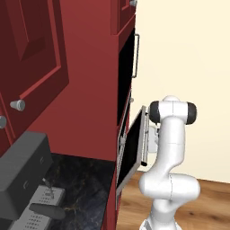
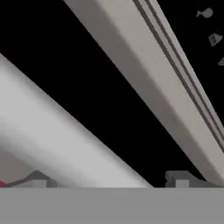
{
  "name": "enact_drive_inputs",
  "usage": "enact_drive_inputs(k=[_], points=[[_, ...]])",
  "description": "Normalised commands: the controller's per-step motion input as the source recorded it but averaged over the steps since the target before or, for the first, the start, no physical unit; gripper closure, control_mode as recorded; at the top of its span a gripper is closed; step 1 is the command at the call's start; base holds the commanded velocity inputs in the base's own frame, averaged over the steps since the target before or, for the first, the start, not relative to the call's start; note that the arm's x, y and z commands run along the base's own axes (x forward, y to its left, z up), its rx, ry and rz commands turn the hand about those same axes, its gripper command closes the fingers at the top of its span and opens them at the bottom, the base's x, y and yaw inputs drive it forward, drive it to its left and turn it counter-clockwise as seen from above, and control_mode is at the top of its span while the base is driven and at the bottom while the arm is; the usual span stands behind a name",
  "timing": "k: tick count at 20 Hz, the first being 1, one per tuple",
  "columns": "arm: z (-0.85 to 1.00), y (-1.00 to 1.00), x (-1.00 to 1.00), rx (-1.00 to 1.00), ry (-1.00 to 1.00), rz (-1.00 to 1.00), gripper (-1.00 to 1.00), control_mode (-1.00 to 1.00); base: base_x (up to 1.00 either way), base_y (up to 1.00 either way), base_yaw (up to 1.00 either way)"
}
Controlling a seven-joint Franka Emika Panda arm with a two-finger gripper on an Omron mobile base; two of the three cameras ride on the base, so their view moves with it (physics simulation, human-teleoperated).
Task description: Place the fish on the bottom rack of the oven, and slide the tray back inside. Close the oven door.
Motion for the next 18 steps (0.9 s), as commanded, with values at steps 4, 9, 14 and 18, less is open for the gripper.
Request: enact_drive_inputs(k=[4,9,14,18], points=[[-0.12,1.00,1.00,0.07,-0.26,0.00,-1.00,-1.00,0.00,0.00,0.00],[-0.09,1.00,1.00,0.05,-0.21,0.00,-1.00,-1.00,0.00,0.00,0.00],[-0.01,1.00,1.00,0.02,-0.10,0.00,-1.00,-1.00,0.00,0.00,0.00],[-0.05,1.00,1.00,0.01,-0.04,0.02,-1.00,-1.00,0.00,0.00,0.00]])
